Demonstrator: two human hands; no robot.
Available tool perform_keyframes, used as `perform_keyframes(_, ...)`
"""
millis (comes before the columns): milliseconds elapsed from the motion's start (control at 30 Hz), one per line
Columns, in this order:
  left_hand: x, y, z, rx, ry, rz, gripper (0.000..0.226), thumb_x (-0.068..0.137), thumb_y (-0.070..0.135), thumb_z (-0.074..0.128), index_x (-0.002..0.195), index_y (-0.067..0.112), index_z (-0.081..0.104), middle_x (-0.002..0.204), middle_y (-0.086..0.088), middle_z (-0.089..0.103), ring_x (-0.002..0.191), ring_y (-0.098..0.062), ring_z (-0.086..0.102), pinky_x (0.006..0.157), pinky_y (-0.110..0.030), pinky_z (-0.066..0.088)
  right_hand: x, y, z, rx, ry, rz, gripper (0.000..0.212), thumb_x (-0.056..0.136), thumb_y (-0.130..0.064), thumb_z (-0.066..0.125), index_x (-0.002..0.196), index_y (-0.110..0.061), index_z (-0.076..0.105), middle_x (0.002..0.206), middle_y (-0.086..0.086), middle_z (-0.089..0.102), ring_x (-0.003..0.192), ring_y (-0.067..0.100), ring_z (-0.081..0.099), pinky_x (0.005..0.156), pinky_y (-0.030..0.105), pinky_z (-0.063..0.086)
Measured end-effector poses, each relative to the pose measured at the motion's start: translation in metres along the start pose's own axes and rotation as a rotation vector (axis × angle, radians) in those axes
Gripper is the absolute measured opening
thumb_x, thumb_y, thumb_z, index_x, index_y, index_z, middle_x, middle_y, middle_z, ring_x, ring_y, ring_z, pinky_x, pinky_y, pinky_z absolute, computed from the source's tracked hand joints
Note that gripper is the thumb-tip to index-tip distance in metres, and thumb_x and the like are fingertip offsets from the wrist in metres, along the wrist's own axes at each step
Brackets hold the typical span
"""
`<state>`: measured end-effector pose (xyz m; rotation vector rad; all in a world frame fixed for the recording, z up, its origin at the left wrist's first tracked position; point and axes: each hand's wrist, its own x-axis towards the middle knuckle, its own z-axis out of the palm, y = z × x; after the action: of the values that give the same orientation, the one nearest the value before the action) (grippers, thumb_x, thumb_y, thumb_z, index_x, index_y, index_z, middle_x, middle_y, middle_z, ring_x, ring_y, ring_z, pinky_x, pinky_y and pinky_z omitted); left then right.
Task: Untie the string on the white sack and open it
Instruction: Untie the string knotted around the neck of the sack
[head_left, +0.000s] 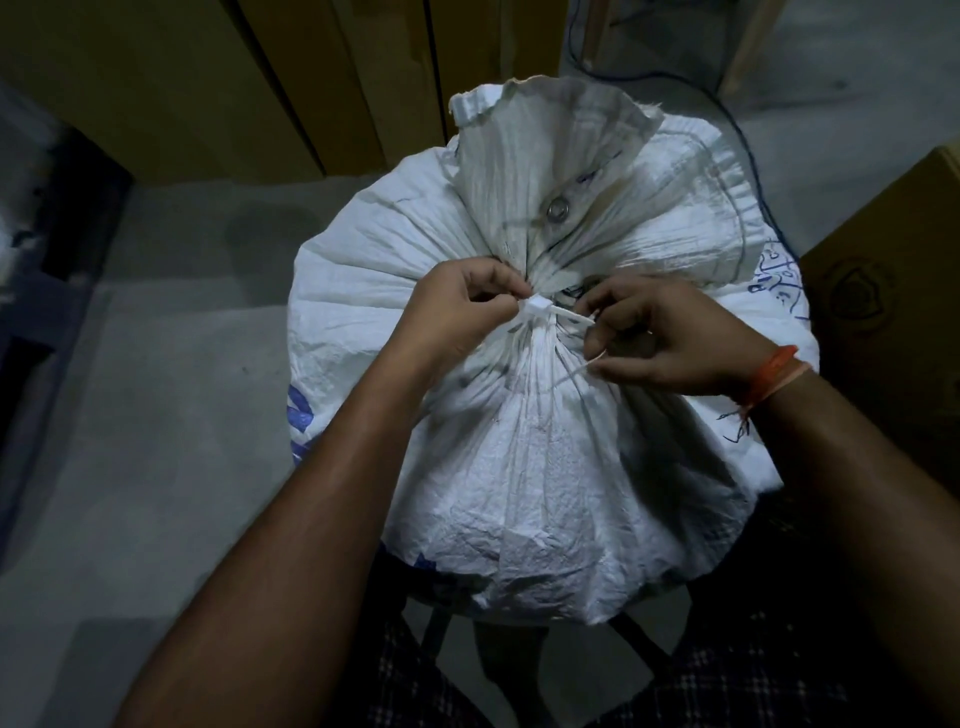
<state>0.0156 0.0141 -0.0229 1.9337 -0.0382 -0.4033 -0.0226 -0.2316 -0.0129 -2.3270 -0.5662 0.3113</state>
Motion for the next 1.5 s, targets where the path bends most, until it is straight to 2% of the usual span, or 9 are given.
perform_keyframes(100,-0.002,0.000,0.002,0.022,0.031,0.007,0.017,0.088,0.007,0.067,0.096,0.014,0.081,0.103,-0.017,0.083,0.099,-0.033,0.078,0.093,-0.049,0.062,0.003,-0.004,0.004,0.089,0.084,0.046,0.034,0.087,-0.038,0.079,0.076,-0.006,0.077,0.097,0.010,0.074,0.087,0.023,0.071,0.076,0.040,0.054)
perform_keyframes(200,-0.005,0.000,0.006,-0.032,0.052,-0.006,0.021,0.094,0.000,0.062,0.096,0.012,0.079,0.105,-0.020,0.081,0.101,-0.037,0.080,0.080,-0.038,0.067,0.012,-0.009,0.016,0.039,0.290,0.115,0.029,0.083,-0.035,0.085,0.080,-0.010,0.071,0.072,0.003,0.070,0.064,0.019,0.062,0.062,0.037,0.047)
perform_keyframes(300,-0.009,-0.001,0.012,-0.020,0.074,-0.006,0.024,0.097,0.001,0.057,0.096,0.016,0.076,0.101,-0.012,0.082,0.087,-0.023,0.085,0.084,-0.042,0.066,0.018,-0.009,0.023,0.011,0.361,0.157,0.021,0.078,-0.016,0.085,0.095,-0.011,0.073,0.076,0.001,0.073,0.070,0.018,0.067,0.069,0.036,0.053)
perform_keyframes(400,-0.014,-0.003,0.015,0.000,0.073,0.026,0.015,0.098,0.011,0.060,0.098,0.020,0.071,0.096,-0.004,0.083,0.084,-0.013,0.084,0.074,-0.039,0.061,0.021,-0.011,0.026,-0.008,0.402,0.101,0.005,0.078,-0.010,0.081,0.079,-0.010,0.076,0.073,0.010,0.075,0.068,0.026,0.069,0.065,0.042,0.055)
perform_keyframes(533,-0.015,-0.007,0.014,-0.064,0.083,0.081,0.004,0.096,0.013,0.074,0.099,0.013,0.071,0.100,-0.007,0.083,0.090,-0.021,0.084,0.088,-0.043,0.067,0.024,-0.017,0.031,-0.060,0.482,0.023,0.006,0.076,-0.006,0.083,0.075,-0.007,0.077,0.070,0.006,0.067,0.067,0.025,0.063,0.063,0.037,0.048)
perform_keyframes(667,-0.011,-0.009,0.016,-0.165,0.107,0.080,0.007,0.094,0.001,0.076,0.094,0.006,0.071,0.096,-0.016,0.083,0.089,-0.029,0.084,0.078,-0.032,0.066,0.026,-0.018,0.034,-0.059,0.489,-0.011,0.013,0.074,0.002,0.083,0.070,-0.006,0.073,0.070,-0.014,0.047,0.070,0.013,0.050,0.065,0.027,0.036)
perform_keyframes(767,-0.008,-0.012,0.019,-0.190,0.106,0.076,0.007,0.093,0.001,0.078,0.092,0.006,0.073,0.094,-0.015,0.084,0.092,-0.029,0.084,0.085,-0.043,0.069,0.028,-0.015,0.033,-0.055,0.484,0.001,0.014,0.075,0.002,0.082,0.071,-0.008,0.073,0.066,-0.024,0.038,0.070,0.009,0.047,0.063,0.016,0.029)
perform_keyframes(1033,-0.004,-0.017,0.020,-0.140,0.102,0.059,0.007,0.085,0.022,0.080,0.091,0.022,0.082,0.098,-0.001,0.086,0.097,-0.026,0.084,0.100,-0.058,0.062,0.029,-0.010,0.036,-0.021,0.495,0.038,0.014,0.076,0.001,0.083,0.071,-0.008,0.074,0.066,-0.024,0.041,0.070,-0.013,0.042,0.064,0.005,0.032)
perform_keyframes(1500,-0.001,-0.024,0.019,-0.189,0.110,0.050,0.008,0.089,0.008,0.080,0.092,0.015,0.082,0.099,-0.009,0.085,0.098,-0.030,0.083,0.096,-0.056,0.065,0.034,-0.005,0.042,0.098,0.511,0.108,0.010,0.077,-0.002,0.084,0.073,-0.007,0.076,0.071,-0.002,0.064,0.064,0.008,0.055,0.061,0.012,0.037)
